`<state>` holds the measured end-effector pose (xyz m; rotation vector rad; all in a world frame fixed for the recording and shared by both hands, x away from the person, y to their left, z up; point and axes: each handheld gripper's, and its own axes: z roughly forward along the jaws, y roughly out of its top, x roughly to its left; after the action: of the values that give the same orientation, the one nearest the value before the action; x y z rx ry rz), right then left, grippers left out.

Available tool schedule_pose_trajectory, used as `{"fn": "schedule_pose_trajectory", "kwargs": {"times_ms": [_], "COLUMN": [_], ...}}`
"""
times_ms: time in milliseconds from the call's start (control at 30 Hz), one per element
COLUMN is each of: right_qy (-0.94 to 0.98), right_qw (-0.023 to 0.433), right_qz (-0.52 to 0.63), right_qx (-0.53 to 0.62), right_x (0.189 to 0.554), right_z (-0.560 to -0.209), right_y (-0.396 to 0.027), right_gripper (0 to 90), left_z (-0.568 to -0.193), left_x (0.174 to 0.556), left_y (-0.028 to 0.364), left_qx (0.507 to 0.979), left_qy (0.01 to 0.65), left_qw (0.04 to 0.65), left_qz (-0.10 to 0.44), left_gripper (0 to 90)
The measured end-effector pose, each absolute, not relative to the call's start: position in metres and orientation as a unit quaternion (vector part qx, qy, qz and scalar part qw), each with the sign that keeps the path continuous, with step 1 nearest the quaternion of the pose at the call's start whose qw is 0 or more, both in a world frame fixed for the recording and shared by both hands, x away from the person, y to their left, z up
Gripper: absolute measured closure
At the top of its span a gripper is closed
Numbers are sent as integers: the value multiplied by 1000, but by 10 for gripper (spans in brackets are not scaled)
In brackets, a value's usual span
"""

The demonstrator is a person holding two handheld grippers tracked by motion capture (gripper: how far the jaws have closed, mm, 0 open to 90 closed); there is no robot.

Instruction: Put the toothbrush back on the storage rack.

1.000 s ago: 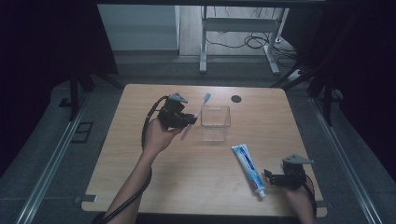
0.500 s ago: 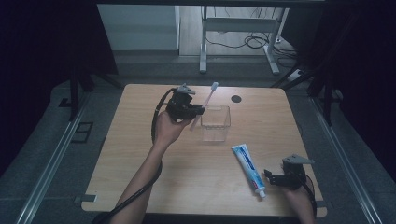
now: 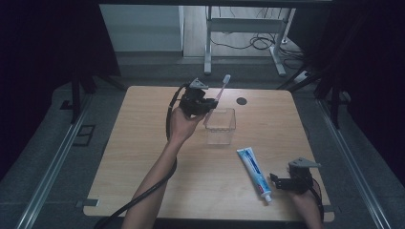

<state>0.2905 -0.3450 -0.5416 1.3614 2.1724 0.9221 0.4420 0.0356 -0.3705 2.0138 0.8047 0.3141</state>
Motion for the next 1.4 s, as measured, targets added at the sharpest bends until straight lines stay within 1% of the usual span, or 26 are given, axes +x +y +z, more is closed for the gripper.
{"fn": "schedule_pose_trajectory", "kwargs": {"times_ms": [467,867,1400], "right_qy": [781,783,783], "right_qw": [207,207,206], "right_qz": [332,332,332], "right_qx": [487,484,484], "right_x": [291,291,291], "right_z": [-542,-542,-542], "right_y": [-345,-345,-345], "right_gripper": [78,78,78], "left_z": [-395,-420,-444], "left_x": [459,457,453], "left_y": [16,4,3], "left_qx": [808,807,811], "left_qy": [337,345,352], "left_qw": [467,459,444], "left_qz": [129,138,144], "left_gripper": [790,790,790]}}
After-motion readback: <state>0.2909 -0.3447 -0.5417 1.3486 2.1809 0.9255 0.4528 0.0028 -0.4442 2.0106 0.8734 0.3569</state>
